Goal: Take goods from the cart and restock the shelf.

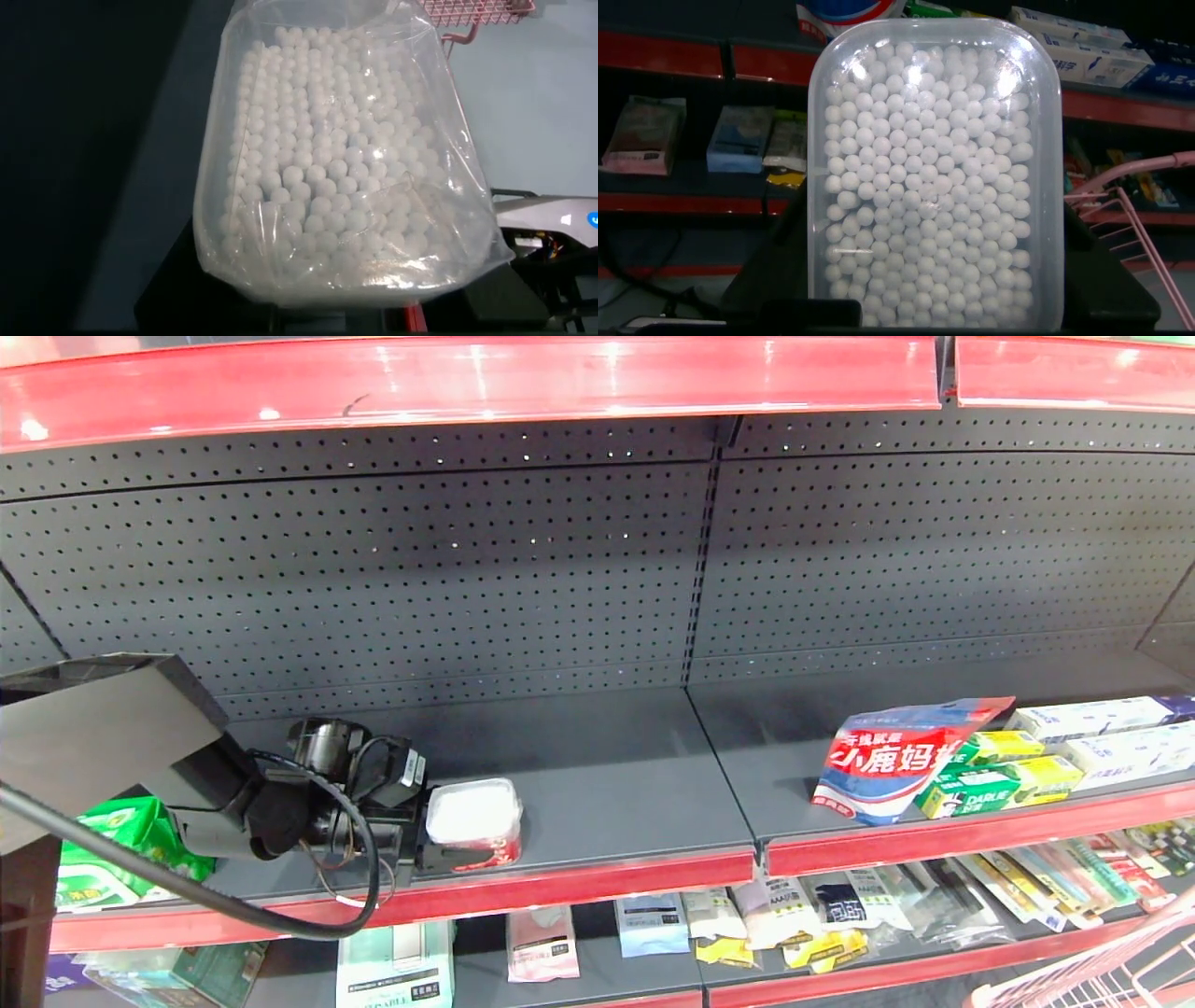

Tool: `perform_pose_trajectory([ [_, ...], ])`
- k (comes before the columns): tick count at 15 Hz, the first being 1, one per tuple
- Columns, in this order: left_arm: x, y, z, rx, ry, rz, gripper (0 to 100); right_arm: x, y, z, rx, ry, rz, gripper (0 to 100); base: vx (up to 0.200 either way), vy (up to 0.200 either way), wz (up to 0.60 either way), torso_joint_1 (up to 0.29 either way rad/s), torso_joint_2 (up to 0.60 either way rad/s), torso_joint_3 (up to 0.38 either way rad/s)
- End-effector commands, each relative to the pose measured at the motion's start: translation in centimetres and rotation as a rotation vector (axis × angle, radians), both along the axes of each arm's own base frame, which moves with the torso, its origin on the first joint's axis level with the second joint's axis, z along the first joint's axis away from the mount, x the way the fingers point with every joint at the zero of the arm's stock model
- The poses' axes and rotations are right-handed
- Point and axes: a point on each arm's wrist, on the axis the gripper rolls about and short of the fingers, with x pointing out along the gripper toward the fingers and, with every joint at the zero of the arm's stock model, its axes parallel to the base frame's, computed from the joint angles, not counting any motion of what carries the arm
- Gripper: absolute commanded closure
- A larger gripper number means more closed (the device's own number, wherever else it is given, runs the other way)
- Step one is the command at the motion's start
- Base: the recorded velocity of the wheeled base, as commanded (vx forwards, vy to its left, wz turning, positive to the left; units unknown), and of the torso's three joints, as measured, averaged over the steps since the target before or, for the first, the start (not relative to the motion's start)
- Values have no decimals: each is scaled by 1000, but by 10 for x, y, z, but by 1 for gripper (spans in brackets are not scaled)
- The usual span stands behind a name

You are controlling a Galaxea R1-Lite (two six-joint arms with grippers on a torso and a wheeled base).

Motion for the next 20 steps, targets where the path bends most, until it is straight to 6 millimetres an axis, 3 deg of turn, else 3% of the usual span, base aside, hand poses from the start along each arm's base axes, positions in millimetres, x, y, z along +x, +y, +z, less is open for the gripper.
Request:
perform_pose_trajectory([
  [1,0,0,-2,3,6,2,100,0,0,0,-1,2,0,100,0,0,0,0,0,0],
  [7,1,0,-2,3,-7,3,100,0,0,0,-2,2,1,100,0,0,0,0,0,0],
  [12,5,0,-17,1,-29,0,100,0,0,0,-2,2,1,100,0,0,0,0,0,0],
  [20,1,0,-13,-16,-15,-9,100,0,0,0,-2,1,1,100,0,0,0,0,0,0],
])
